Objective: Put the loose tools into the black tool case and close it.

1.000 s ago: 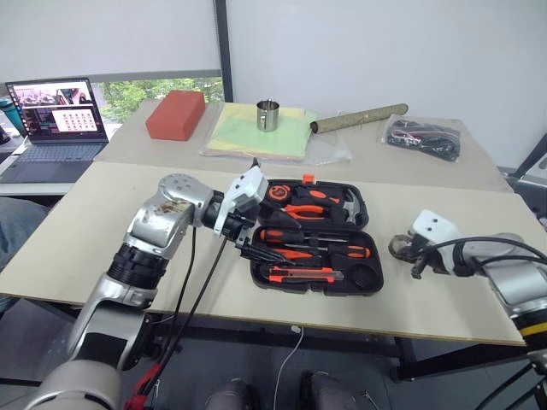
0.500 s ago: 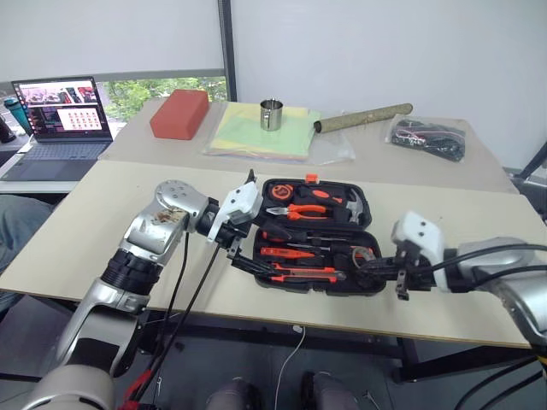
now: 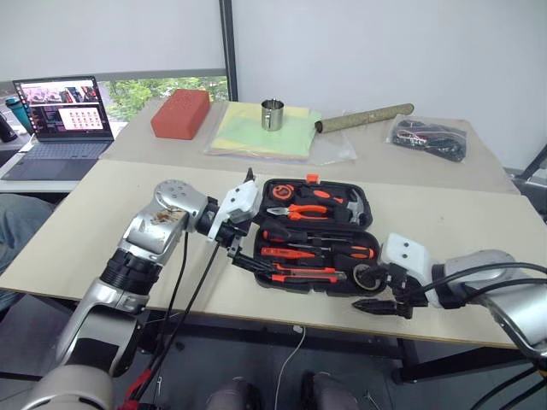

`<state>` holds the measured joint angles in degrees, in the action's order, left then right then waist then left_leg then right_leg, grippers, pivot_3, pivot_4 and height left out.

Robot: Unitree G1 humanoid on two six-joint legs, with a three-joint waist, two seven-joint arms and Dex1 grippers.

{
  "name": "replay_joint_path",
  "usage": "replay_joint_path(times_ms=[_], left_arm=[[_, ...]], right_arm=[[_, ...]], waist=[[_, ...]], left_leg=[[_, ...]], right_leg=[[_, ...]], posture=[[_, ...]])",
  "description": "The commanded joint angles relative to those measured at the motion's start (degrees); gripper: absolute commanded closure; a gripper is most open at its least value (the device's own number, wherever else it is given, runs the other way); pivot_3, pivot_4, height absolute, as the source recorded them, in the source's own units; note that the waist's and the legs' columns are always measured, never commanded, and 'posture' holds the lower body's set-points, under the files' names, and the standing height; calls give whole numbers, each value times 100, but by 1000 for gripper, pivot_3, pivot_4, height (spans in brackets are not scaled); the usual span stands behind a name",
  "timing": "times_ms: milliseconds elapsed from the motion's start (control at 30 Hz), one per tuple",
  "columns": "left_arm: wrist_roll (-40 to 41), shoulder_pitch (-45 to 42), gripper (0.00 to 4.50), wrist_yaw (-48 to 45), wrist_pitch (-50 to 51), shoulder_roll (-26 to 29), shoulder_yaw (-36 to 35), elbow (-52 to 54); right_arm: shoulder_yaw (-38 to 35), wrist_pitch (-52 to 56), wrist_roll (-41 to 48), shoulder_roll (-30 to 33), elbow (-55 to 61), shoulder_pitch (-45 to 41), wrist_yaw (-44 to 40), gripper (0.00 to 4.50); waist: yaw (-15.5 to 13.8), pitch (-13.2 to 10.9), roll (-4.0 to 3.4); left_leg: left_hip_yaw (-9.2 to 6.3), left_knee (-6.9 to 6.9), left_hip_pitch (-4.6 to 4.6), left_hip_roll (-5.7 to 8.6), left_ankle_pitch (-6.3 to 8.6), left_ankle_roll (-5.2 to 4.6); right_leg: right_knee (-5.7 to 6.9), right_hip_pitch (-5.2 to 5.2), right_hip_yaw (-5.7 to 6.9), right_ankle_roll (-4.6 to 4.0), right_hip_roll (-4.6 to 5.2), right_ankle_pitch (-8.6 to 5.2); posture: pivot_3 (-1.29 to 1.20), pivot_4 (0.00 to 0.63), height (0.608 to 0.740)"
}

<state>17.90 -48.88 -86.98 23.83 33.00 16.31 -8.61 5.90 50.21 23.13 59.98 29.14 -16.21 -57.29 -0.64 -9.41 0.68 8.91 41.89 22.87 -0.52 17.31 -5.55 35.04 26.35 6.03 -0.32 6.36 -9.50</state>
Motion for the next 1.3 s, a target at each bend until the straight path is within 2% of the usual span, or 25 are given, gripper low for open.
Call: replay_joint_path(times_ms=[33, 133, 267, 367, 600, 700, 733, 967, 1133, 1300], left_arm=[[23, -44, 0, 144, -3, 85, -220, 4], [16, 43, 0, 392, 94, 111, -326, -20], [-31, 211, 0, 882, 181, 197, -623, -222], [-176, 450, 694, 1303, 68, 365, -860, -477], [-674, 810, 3432, 1947, -378, 610, -965, -1106], [-999, 790, 4362, 2294, -641, 524, -847, -1459], [-1153, 765, 4449, 2459, -730, 462, -773, -1591], [-1219, 871, 4449, 2516, -732, -27, -578, -1466], [-1125, 1000, 4449, 2210, -594, -152, -443, -1145], [-799, 1305, 4449, 1511, -266, -73, -265, -410]], right_arm=[[-588, 259, 394, -46, 125, -181, 52, 21], [-1242, 605, 838, -350, -45, -292, 319, 21], [-2067, 993, 1150, -693, -506, -437, 775, 1090], [-2235, 745, 877, -686, -946, -372, 1079, 2125], [-1700, -255, 77, -654, -1645, -169, 1301, 4500], [-1221, -878, -468, -607, -1919, -151, 1308, 4500], [-1027, -1114, -668, -605, -2024, -153, 1299, 4500], [-478, -1591, -863, -950, -2203, -161, 1018, 4500], [-542, -1415, -488, -1126, -1685, 19, 742, 4500], [-713, -1334, -346, -1150, -1066, 535, 731, 4500]], waist=[[0, 0, 0], [-1, 0, 0], [-1, 0, 0], [1, 0, 1], [14, 0, 0], [12, 0, 0], [12, 0, 0], [19, 0, 0], [87, 0, 0], [116, 0, 0]], left_leg=[[0, 0, 0, 0, 0, 0], [-2, 0, 0, -1, 0, 0], [-4, -1, 0, 1, 0, 0], [-5, -2, 0, 0, 0, 0], [-2, -4, -2, 0, 0, 1], [1, -4, -1, 1, 0, 1], [2, -4, -1, 2, 0, 1], [5, -4, 1, 2, 0, 2], [6, -5, -2, -8, -1, 3], [6, -15, -10, -15, -2, 7]], right_leg=[[0, 0, 0, 0, 0, 0], [0, 0, -2, -3, 0, 1], [2, -1, -1, -28, 0, 17], [0, -2, 2, -35, -1, 21], [1, -1, 17, -7, -14, 4], [2, -1, 19, -1, -14, 1], [2, -1, 19, 0, -14, 1], [2, 0, 21, -2, -11, 3], [1, -1, 23, -10, -13, 5], [6, -1, 25, -13, -18, -5]], posture=[[0, 150, 740], [0, 150, 740], [0, 150, 740], [0, 150, 740], [0, 150, 740], [0, 150, 740], [0, 150, 740], [0, 150, 740], [0, 150, 740], [0, 150, 740]])
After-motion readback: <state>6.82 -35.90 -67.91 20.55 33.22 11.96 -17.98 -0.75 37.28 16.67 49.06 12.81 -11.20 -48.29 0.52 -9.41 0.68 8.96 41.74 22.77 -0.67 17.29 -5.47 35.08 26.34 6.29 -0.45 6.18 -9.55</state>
